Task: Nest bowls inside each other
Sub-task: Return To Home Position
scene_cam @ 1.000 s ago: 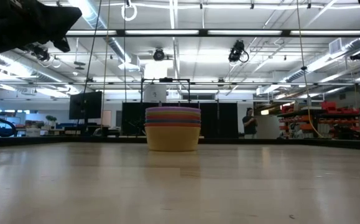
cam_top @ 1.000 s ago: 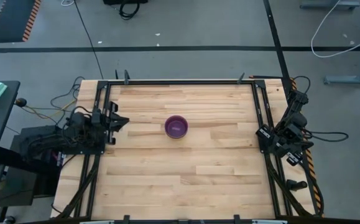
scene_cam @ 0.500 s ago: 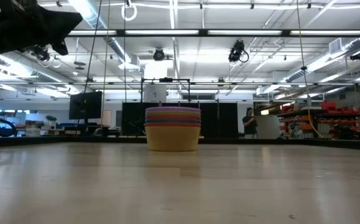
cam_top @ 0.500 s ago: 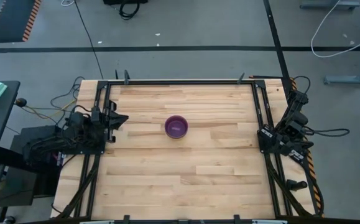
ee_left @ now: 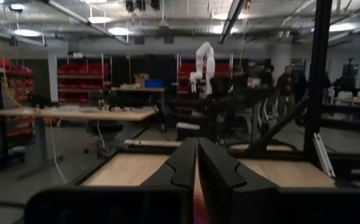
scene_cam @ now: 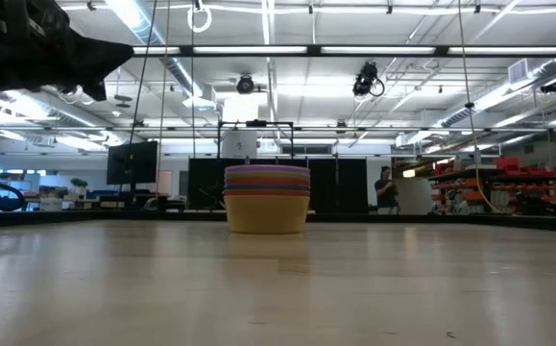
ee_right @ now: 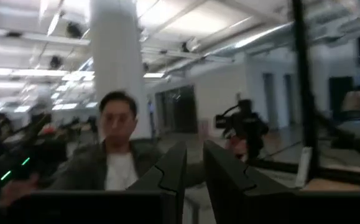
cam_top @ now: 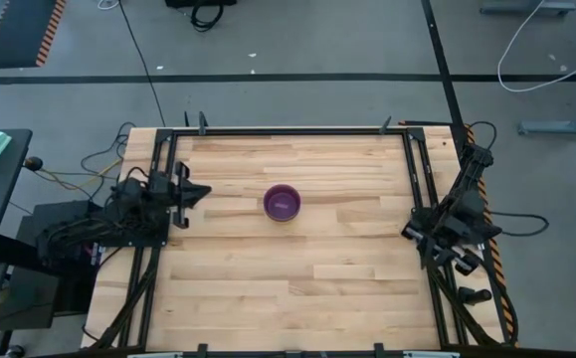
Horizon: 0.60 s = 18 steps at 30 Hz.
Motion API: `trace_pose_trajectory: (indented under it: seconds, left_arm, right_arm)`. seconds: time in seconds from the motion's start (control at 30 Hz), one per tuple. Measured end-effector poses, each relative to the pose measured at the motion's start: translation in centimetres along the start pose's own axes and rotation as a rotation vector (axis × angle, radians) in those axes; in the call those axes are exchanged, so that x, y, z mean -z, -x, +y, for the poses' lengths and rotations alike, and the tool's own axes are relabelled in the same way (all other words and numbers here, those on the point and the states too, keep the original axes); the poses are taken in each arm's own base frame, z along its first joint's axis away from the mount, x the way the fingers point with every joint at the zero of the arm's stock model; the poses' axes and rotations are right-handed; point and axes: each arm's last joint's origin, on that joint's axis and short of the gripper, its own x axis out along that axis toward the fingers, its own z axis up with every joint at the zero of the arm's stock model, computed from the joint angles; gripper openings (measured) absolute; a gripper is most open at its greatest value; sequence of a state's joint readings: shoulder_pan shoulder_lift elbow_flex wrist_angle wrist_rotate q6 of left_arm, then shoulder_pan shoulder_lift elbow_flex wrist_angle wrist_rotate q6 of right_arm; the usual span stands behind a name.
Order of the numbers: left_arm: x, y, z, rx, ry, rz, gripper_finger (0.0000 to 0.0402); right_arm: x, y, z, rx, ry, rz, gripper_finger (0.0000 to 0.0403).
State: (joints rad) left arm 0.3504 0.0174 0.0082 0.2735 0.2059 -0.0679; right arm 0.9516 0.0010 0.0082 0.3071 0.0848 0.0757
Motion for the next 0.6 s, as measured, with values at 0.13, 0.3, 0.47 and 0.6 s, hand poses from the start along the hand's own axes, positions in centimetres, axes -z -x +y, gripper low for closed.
trace_pose_trajectory:
  seconds: [0.13, 0.3, 0.47, 0.6]
  left_arm:
    - [0.3, 0.0, 0.0, 0.020, -0.002, 0.031, 0.0025]
    - [0.5, 0.0, -0.2, 0.093, -0.014, 0.054, 0.0034]
    - [1.4, 0.1, -0.3, 0.118, -0.012, 0.141, 0.0034]
    - [1.7, 0.2, -0.3, 0.120, -0.014, 0.179, 0.0027]
  right_arm:
    - [0.3, 0.0, 0.4, -0.159, 0.024, 0.035, 0.0062]
    - [0.7, 0.1, 0.6, -0.206, 0.033, 0.079, 0.0062]
    - [1.3, 0.1, 0.5, -0.206, 0.050, 0.138, 0.0062]
    - [1.7, 0.2, 0.5, -0.200, 0.049, 0.187, 0.0062]
